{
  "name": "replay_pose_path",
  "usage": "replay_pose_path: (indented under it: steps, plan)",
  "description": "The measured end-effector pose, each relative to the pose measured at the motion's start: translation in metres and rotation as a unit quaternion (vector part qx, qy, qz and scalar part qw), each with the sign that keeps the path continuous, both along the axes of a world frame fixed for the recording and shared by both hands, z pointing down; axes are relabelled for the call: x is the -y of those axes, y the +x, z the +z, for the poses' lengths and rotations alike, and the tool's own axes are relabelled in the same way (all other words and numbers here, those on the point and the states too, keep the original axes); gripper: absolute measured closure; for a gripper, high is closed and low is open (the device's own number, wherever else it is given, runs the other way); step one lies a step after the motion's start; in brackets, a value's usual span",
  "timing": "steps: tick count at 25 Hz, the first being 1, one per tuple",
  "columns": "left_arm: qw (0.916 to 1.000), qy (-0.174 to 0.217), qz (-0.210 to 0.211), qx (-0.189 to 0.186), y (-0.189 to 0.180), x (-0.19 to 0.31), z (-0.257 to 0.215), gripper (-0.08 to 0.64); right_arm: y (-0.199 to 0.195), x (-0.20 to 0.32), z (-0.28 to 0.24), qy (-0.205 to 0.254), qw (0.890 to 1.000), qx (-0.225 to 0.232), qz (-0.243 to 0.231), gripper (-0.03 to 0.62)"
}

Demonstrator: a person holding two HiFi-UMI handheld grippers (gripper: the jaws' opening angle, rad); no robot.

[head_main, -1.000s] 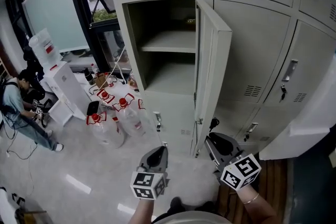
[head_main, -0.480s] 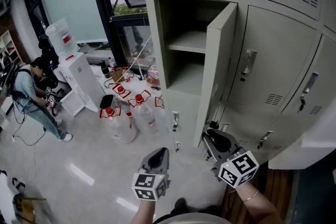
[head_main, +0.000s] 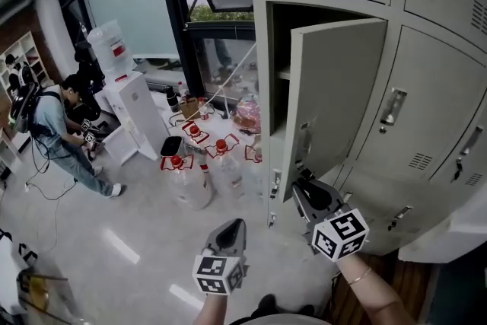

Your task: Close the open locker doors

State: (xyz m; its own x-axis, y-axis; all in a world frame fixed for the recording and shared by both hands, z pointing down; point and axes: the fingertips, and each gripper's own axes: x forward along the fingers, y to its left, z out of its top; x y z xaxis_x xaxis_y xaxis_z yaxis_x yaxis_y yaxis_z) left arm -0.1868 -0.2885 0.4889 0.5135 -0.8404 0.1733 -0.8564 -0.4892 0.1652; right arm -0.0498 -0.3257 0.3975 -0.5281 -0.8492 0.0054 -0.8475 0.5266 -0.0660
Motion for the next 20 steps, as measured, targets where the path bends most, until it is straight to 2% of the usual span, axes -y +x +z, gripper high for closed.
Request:
replay_pose_path:
  steps: [10,20]
  plan:
    - [0.9994,0.0,-0.033,-0.003,-0.034,0.031,0.003,0.538,-0.026,0.072,0.001,0.0,1.0,-0.027,0.016,0.543]
    - [0.9991,-0.002,-0.041,-0.008,-0.037,0.052,0.003,0.538,-0.023,0.126,0.003,-0.008,0.998,-0.053,0.039,0.543]
